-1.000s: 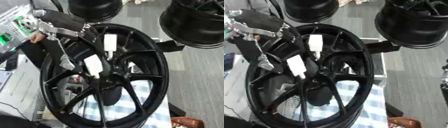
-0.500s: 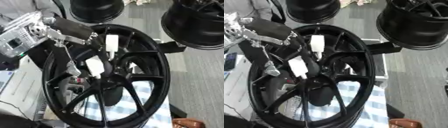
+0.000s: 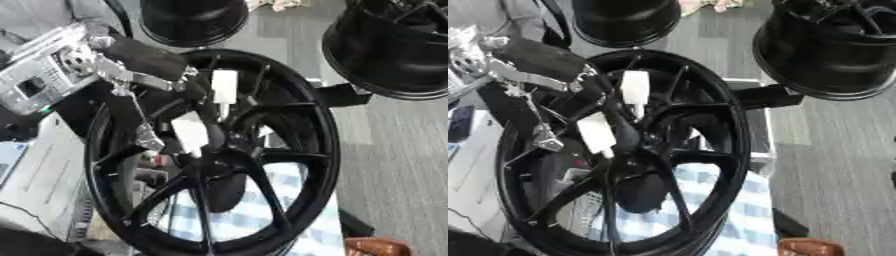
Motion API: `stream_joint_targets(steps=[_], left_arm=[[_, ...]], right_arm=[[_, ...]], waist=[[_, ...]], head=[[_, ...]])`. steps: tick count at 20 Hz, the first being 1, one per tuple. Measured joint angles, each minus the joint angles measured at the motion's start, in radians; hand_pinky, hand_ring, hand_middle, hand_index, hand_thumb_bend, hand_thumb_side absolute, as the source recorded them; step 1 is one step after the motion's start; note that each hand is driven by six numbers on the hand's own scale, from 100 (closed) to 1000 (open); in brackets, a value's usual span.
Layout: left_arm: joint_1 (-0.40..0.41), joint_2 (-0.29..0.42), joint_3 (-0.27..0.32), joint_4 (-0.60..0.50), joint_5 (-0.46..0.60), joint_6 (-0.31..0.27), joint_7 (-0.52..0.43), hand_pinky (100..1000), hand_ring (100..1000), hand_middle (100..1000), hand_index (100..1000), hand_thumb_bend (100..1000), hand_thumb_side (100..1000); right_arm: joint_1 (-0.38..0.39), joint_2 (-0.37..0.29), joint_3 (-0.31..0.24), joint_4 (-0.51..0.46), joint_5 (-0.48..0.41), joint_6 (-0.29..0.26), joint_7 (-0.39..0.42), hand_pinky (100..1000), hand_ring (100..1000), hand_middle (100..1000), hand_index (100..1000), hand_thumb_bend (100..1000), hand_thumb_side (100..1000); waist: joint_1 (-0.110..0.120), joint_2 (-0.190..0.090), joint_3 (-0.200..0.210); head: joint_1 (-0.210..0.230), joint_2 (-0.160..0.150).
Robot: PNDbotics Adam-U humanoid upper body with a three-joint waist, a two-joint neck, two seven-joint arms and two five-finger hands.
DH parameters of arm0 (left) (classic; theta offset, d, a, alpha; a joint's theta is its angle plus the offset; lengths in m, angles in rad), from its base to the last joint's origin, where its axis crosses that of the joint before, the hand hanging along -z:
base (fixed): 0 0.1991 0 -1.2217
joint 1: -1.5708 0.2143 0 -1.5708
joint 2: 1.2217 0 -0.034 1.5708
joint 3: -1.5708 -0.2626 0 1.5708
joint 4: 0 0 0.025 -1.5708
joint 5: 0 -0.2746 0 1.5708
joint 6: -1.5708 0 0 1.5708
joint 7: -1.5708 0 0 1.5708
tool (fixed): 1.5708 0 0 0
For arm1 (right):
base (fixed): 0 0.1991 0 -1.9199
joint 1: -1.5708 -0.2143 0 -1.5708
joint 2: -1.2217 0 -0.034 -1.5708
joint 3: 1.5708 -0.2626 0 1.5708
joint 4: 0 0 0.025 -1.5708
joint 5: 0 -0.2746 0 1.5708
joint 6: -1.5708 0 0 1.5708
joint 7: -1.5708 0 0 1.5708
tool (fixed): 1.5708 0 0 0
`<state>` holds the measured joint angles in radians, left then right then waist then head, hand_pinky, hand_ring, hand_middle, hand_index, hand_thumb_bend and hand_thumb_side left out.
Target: Pull the pin out of the wheel hub.
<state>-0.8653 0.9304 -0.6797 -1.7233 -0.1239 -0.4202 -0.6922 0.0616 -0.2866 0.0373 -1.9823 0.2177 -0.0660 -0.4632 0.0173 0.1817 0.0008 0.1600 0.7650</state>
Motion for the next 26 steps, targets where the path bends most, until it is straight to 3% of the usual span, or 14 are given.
stream_joint_targets(steps=[2,4,15,26], left_arm=[[0.000,-0.001,0.000,0.002,-0.012,0.000,0.000,814,774,747,840,368,290],[0.000,-0.004,0.000,0.002,-0.019,0.000,0.000,822,786,764,849,383,307],[0.004,-0.009,-0.006,0.016,-0.046,-0.004,0.004,818,783,748,853,377,301],[0.014,-0.040,-0.009,0.097,-0.112,-0.022,0.022,792,760,704,814,324,139]], right_arm=[[0.000,0.000,0.000,0.000,0.000,0.000,0.000,758,609,478,646,100,651],[0.000,0.000,0.000,0.000,0.000,0.000,0.000,758,609,478,646,100,655],[0.000,0.010,0.000,0.000,0.000,0.000,0.000,757,608,477,645,100,657],[-0.003,0.018,0.000,0.000,-0.001,0.001,0.000,757,607,477,645,100,661]], waist=[[0.000,0.000,0.000],[0.000,0.000,0.000],[-0.001,0.005,0.000],[-0.003,0.015,-0.003]], head=[[0.001,0.000],[0.001,0.000],[0.017,0.000],[0.031,0.000]])
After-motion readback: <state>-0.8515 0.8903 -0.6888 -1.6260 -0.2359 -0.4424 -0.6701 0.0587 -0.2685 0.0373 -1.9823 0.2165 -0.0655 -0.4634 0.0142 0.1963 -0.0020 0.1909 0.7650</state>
